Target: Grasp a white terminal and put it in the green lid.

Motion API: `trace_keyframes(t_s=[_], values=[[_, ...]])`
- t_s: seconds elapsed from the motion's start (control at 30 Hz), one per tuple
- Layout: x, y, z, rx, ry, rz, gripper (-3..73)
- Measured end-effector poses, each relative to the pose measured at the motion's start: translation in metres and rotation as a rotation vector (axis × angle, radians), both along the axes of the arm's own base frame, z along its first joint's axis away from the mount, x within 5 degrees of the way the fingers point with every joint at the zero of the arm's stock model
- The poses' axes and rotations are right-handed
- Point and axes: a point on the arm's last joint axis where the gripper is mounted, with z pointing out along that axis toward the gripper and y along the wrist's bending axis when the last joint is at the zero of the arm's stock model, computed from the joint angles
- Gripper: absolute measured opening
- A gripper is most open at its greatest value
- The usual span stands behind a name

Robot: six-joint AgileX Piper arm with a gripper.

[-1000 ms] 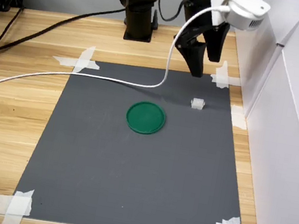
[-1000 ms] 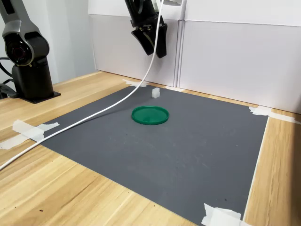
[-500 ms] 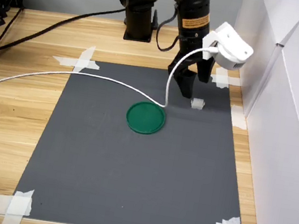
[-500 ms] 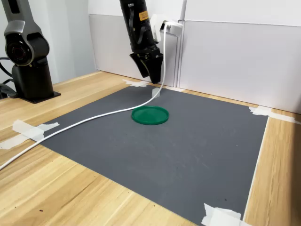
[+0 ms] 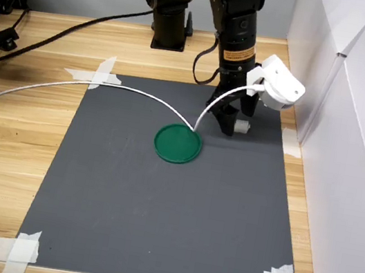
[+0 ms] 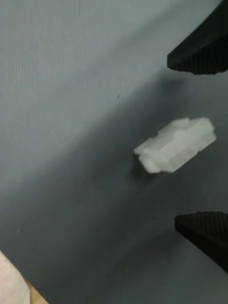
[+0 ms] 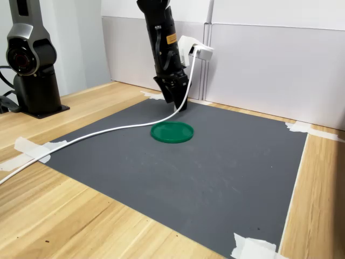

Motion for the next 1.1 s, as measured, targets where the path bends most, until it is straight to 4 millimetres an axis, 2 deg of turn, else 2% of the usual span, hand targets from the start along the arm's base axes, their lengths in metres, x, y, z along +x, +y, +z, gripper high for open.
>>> trace_keyframes(t_s=[0.17, 0.33, 0.47, 0.6, 0.7, 0.9, 1.1], values=[[0.000, 0.001, -0.002, 0.005, 0.003, 0.014, 68.1], [0.001, 0.001, -0.003, 0.005, 0.001, 0.015, 58.1], [0.002, 0.002, -0.003, 0.010, -0.002, 0.002, 42.5], [0.002, 0.002, -0.003, 0.012, -0.002, -0.006, 21.7], [0.002, 0.002, -0.003, 0.012, -0.002, -0.006, 9.0], [0.002, 0.001, -0.003, 0.005, -0.006, 0.001, 8.7], [-0.001, -0.004, 0.017, 0.008, -0.074, 0.014, 8.7]])
